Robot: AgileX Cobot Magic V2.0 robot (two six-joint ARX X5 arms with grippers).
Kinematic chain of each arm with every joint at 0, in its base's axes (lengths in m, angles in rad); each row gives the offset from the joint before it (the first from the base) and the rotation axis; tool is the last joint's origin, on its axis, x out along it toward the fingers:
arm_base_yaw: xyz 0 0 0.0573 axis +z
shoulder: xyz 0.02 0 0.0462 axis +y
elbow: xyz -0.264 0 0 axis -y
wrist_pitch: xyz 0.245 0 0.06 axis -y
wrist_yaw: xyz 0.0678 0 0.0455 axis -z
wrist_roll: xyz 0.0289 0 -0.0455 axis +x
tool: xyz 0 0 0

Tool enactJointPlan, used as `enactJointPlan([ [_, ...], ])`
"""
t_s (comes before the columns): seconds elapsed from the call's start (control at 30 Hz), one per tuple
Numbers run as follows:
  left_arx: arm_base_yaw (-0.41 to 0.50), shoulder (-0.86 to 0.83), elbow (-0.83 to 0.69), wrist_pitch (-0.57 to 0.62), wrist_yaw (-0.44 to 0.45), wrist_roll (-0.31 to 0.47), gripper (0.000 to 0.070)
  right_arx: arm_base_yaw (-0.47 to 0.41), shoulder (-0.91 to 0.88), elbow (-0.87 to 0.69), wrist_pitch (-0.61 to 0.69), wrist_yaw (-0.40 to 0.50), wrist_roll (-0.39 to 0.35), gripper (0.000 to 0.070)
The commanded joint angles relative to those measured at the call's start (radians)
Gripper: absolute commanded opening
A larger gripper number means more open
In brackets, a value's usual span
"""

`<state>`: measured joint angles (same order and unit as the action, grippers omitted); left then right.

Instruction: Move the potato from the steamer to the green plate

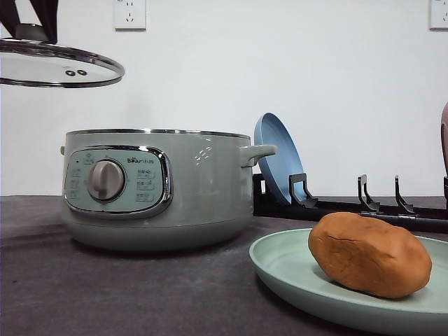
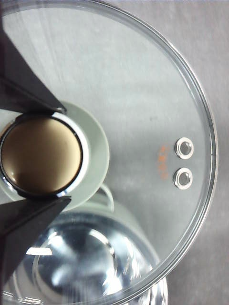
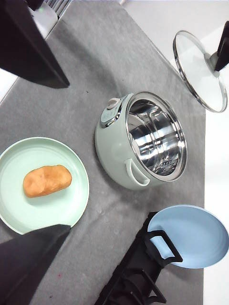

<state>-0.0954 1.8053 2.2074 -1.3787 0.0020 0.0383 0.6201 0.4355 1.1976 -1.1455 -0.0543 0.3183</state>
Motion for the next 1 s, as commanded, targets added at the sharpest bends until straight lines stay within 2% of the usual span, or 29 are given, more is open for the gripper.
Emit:
enactJointPlan([
  [0.0,-0.014,-0.002,0.040,0.034,0.002,-0.006,0.0010,0.006,0.006,0.013,0.006,0.003,0.015,0.0579],
  [0.2,-0.081,-0.002,0.040,0.032,0.002,-0.025,0.0010,0.006,0.007,0.013,0.007,0.003,0.015,0.0579],
  [0.7,-0.331,-0.001,0.015,0.054,0.002,-0.028,0.0010,0.006,0.007,0.013,0.007,0.002,0.015,0.0579],
  [0.97,-0.395,0.000,-0.005,0.071,0.002,-0.023,0.0010,0.006,0.007,0.013,0.007,0.000,0.015,0.0579],
])
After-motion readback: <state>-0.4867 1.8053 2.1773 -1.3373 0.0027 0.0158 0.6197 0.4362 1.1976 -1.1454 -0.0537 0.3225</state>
